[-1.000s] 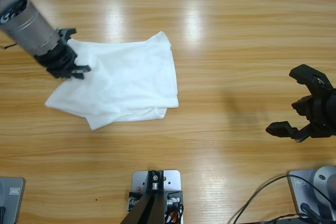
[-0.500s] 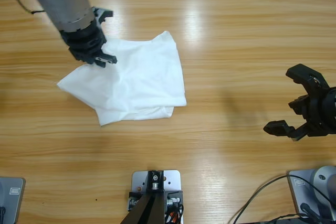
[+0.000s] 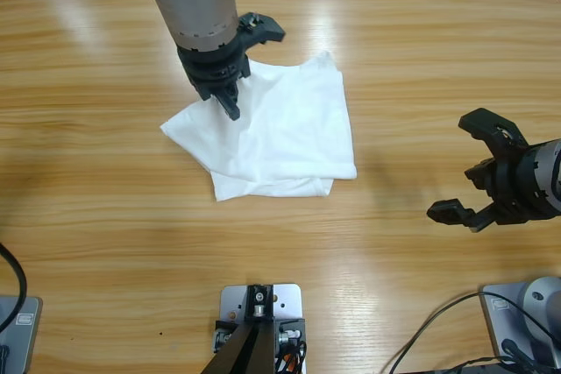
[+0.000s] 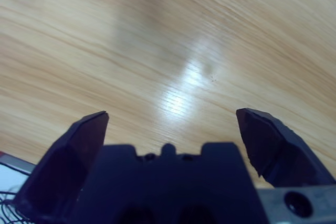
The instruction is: Fold clothes
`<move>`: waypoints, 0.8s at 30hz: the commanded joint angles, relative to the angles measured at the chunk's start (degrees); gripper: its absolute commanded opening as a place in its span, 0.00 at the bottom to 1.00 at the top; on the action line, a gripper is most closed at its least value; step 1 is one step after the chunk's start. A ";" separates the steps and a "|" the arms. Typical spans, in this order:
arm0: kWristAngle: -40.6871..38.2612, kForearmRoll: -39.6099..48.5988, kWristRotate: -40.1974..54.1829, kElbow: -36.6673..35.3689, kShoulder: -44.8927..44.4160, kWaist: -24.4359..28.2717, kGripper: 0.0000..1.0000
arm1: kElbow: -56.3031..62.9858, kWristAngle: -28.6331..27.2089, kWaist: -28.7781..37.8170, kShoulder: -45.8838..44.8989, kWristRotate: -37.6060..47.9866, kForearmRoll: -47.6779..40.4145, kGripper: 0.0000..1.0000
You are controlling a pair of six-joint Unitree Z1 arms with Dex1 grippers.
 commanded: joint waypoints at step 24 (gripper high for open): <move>-3.63 -13.02 -7.32 41.68 -16.25 13.00 0.00 | 2.09 0.43 1.35 2.32 0.77 -1.08 0.98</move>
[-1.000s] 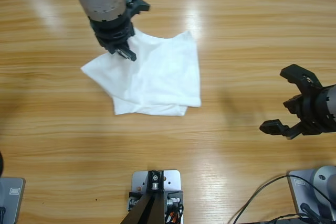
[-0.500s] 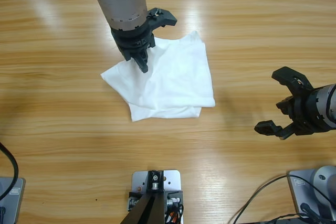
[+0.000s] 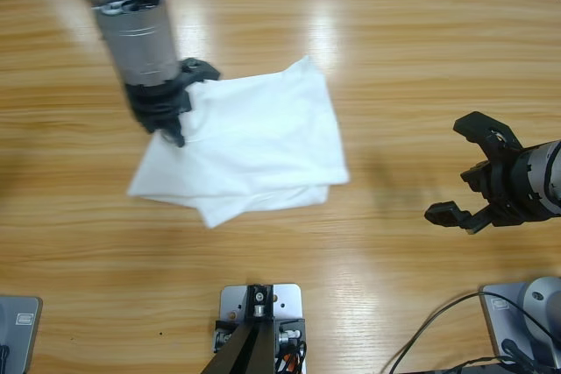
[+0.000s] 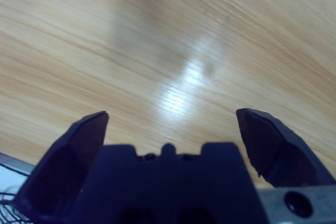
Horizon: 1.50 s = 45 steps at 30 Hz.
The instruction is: Fold clothes
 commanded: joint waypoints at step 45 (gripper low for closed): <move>-5.70 3.29 10.43 -6.09 2.74 -12.53 0.97 | 3.41 0.23 5.72 3.48 3.14 -3.91 0.98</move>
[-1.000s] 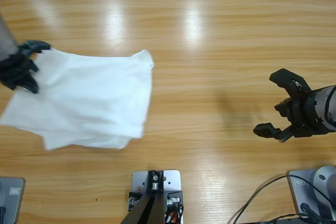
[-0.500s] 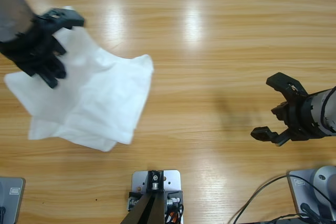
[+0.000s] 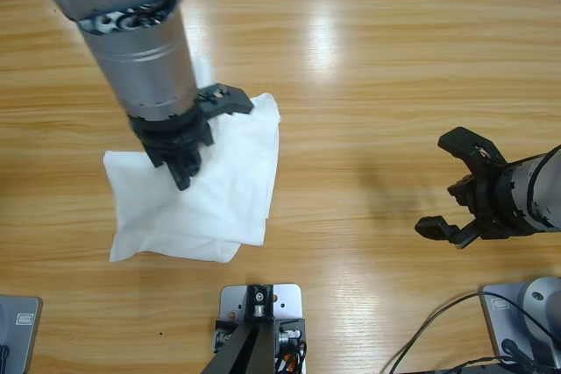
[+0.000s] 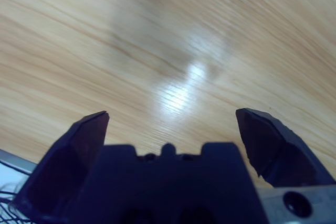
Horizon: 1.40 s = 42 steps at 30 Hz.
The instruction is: Fold clothes
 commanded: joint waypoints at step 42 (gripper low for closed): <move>-23.50 -60.82 -16.50 66.19 -42.85 19.72 1.00 | -59.84 30.57 -10.38 42.51 -2.11 11.42 0.59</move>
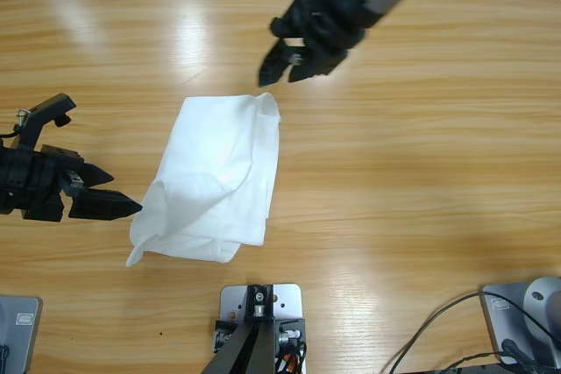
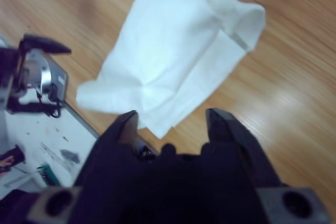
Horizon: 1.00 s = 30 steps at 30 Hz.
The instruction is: Fold clothes
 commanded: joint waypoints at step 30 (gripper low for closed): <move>-0.89 -1.08 -0.99 -2.90 5.11 -1.34 1.00 | -10.00 10.12 -3.84 23.35 0.86 1.03 0.51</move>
